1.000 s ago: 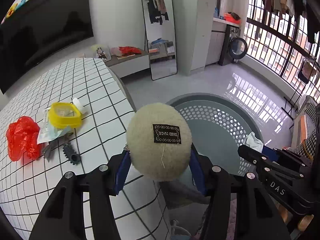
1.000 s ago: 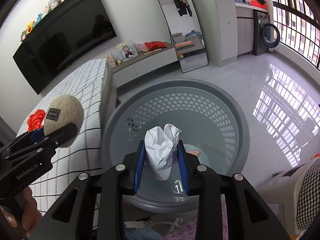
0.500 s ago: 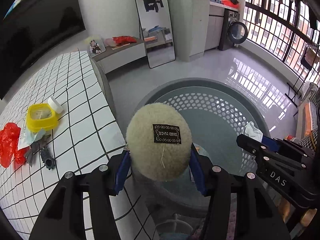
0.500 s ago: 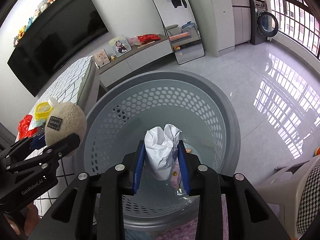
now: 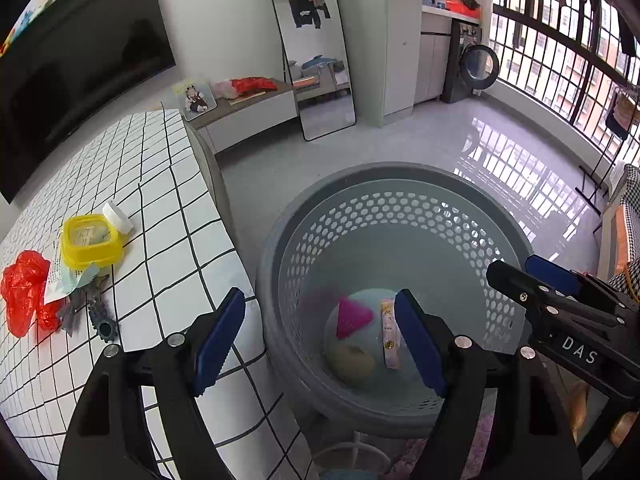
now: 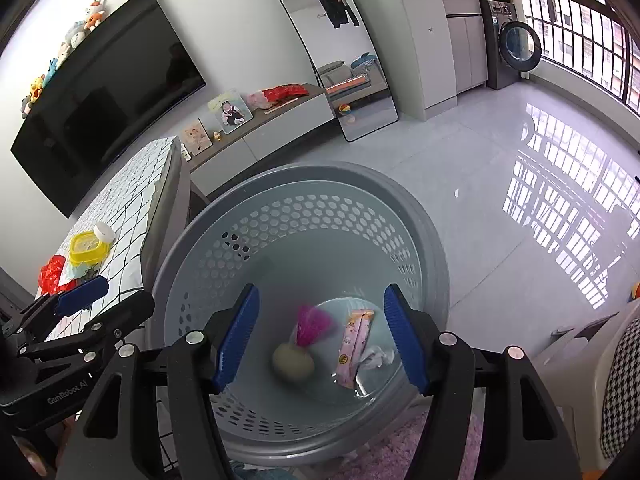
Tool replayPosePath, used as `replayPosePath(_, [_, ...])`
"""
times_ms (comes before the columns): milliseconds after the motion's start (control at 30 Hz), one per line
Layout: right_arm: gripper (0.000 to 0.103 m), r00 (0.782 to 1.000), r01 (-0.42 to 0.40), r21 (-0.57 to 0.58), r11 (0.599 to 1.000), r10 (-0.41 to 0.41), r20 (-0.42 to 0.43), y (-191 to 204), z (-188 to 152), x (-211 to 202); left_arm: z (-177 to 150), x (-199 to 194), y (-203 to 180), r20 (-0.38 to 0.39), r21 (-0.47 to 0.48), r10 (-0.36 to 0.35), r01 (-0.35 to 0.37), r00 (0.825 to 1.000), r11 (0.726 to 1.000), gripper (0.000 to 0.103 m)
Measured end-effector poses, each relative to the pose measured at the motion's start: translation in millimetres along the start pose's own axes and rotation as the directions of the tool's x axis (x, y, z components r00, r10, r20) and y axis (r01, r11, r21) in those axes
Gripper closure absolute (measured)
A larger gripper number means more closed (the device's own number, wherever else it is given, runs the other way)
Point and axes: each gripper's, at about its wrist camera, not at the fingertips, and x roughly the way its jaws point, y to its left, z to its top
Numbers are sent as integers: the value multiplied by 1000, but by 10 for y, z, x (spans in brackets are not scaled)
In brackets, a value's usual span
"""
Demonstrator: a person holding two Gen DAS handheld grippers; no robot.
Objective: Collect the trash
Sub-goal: 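Open both grippers to drop the paper and fuzzy ball into the basket, then move the right gripper back to the table and grasp the dark spiky toy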
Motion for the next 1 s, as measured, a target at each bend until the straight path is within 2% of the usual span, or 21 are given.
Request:
replayPosePath(633, [41, 1000, 8, -29, 1000, -8, 5, 156, -73, -157, -86, -128, 150, 31, -35, -16, 17, 999, 999, 27])
replayPosePath(1000, [41, 999, -3, -89, 996, 7, 40, 517, -189, -368, -294, -432, 448, 87, -86, -13, 21, 996, 996, 27])
